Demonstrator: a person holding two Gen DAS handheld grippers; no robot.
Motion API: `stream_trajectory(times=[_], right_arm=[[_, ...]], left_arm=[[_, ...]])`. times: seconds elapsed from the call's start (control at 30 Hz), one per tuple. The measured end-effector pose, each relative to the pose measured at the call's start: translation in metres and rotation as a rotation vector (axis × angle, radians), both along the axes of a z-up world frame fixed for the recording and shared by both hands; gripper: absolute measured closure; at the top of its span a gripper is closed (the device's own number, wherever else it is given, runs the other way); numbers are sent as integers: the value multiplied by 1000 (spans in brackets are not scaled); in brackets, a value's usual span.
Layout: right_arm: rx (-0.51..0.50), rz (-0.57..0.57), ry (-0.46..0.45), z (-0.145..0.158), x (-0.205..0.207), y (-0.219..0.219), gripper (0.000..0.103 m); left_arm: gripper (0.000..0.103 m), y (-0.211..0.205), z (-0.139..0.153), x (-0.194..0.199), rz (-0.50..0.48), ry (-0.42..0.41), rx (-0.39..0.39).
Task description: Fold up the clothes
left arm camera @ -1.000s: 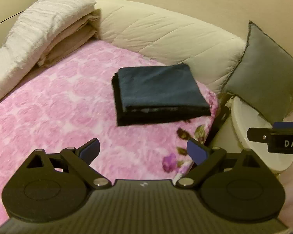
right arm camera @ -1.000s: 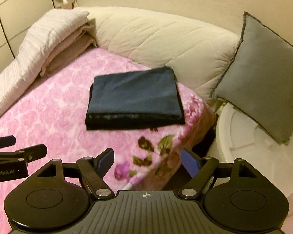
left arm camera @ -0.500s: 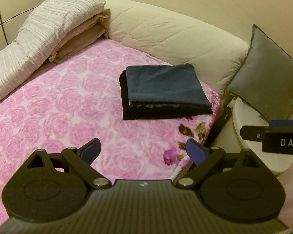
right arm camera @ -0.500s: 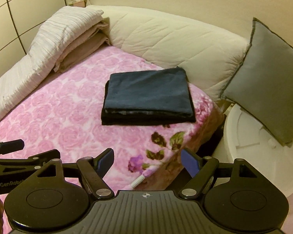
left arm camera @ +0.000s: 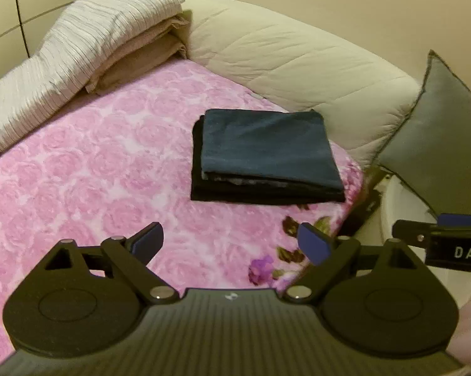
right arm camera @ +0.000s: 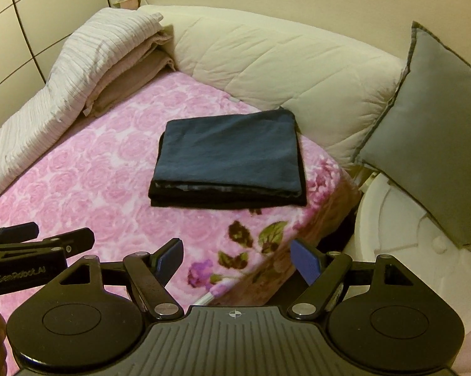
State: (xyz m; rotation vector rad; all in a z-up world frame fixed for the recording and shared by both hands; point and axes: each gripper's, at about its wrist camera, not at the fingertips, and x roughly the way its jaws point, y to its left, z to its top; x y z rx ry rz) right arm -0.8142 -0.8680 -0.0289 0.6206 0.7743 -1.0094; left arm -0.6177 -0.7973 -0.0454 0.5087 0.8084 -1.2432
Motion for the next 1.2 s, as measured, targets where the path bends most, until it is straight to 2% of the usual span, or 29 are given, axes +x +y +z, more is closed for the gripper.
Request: stream_trajectory(times=[0.07, 0.17, 0.27, 0.4, 0.77, 1.2], right_arm=[[0, 7, -2, 0, -3, -5, 24], [0, 24, -4, -1, -7, -13, 24], [0, 36, -6, -1, -10, -19, 24], [0, 42, -8, -3, -13, -26, 24], [20, 35, -20, -7, -14, -34, 24], [16, 31, -30, -4, -17, -35, 24]], left_arm=[[13, -4, 2, -3, 16, -9, 0], [13, -7, 5, 0, 62, 60, -38], [13, -13, 6, -7, 82, 2, -36], [13, -24, 1, -12, 89, 11, 5], [13, -37, -6, -20, 38, -48, 51], [13, -42, -3, -30, 14, -64, 47]])
